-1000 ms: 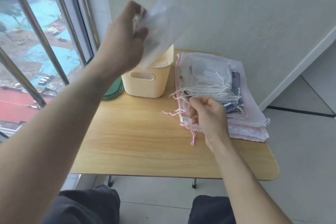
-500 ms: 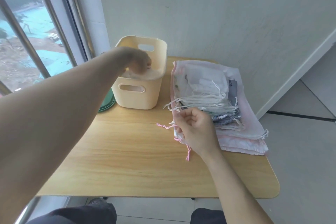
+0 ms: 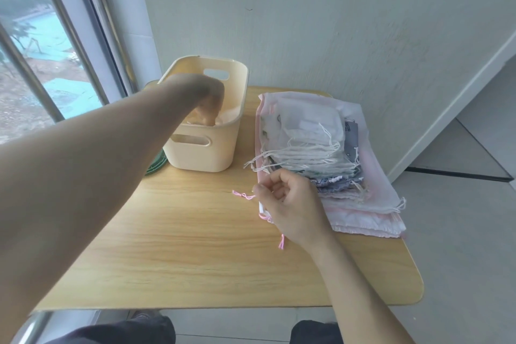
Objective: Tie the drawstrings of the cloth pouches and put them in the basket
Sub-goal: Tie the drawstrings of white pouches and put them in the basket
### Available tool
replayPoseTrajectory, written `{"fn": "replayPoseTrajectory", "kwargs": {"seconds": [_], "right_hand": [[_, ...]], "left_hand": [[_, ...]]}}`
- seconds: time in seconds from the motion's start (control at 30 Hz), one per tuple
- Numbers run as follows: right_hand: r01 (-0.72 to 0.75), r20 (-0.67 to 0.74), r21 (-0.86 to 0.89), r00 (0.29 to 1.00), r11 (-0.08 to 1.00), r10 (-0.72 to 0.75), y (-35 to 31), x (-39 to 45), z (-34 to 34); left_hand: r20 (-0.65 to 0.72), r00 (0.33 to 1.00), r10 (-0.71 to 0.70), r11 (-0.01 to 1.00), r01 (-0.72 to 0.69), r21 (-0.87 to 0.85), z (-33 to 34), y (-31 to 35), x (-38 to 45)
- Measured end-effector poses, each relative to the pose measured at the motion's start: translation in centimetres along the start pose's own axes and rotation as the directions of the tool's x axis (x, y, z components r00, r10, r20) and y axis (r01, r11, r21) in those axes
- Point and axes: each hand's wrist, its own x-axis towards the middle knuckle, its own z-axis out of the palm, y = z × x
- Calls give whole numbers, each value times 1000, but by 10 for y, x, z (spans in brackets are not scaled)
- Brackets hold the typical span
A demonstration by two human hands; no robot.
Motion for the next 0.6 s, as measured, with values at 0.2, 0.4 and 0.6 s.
{"fn": "replayPoseTrajectory", "kwargs": {"seconds": [0.2,0.4,0.6], "right_hand": [[43,-262,71,965,997,-23,-3,4,-21],[25,-548,-32,835,999,-39,8,7,-56],[-5,-533,-263,834,965,-141,30,6,-74]], "left_hand": [[-620,768,-161,796,-270,-541,-48,32,-33],[-667,741,74,755,-479,-449,-40,117,-35],[-425,874,235,914,-347,-209,17,160,6]]}}
